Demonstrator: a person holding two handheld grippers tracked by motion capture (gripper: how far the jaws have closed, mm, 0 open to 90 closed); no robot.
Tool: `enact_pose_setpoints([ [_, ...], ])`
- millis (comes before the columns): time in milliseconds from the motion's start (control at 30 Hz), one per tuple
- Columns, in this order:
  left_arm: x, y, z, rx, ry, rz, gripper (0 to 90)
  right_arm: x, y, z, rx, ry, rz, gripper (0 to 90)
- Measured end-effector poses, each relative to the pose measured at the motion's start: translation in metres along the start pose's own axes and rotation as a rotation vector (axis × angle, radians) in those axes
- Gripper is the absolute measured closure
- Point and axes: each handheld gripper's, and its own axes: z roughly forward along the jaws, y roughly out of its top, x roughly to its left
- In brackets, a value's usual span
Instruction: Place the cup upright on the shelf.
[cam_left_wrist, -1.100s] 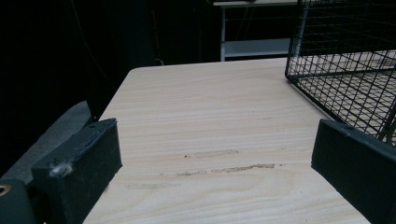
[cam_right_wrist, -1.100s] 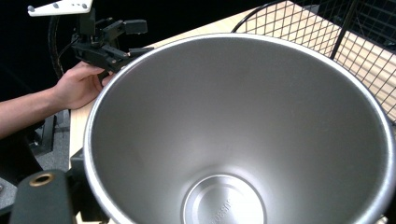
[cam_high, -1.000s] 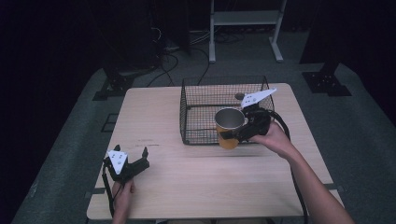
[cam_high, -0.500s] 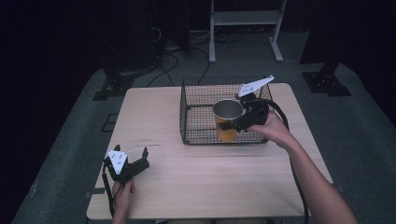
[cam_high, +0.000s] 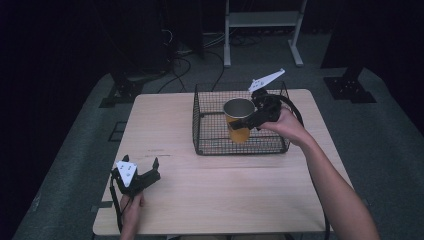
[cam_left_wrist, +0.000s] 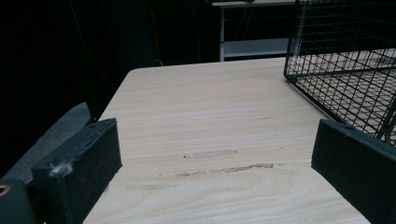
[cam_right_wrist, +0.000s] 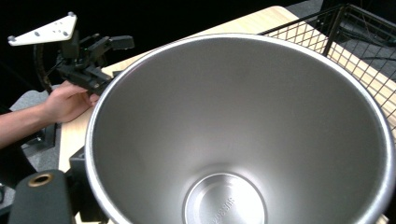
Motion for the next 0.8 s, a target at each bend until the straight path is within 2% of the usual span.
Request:
enact_pose_setpoints([
  [133, 0.0, 0.0, 0.0, 0.0, 0.0, -0.003, 0.8, -0.004, 0.004, 0.002, 0.002, -0.005, 0.002, 12.7],
  [433, 0.001, 0.0, 0.0, -0.002, 0.0, -0.007, 0.8, -0.024, 0.015, 0.012, 0.009, -0.016, 0.04, 12.7],
  [800, 0.001, 0.0, 0.0, -0.005, -0.004, -0.01, 0.8, -0.04, 0.017, 0.028, 0.02, -0.027, 0.074, 12.6],
])
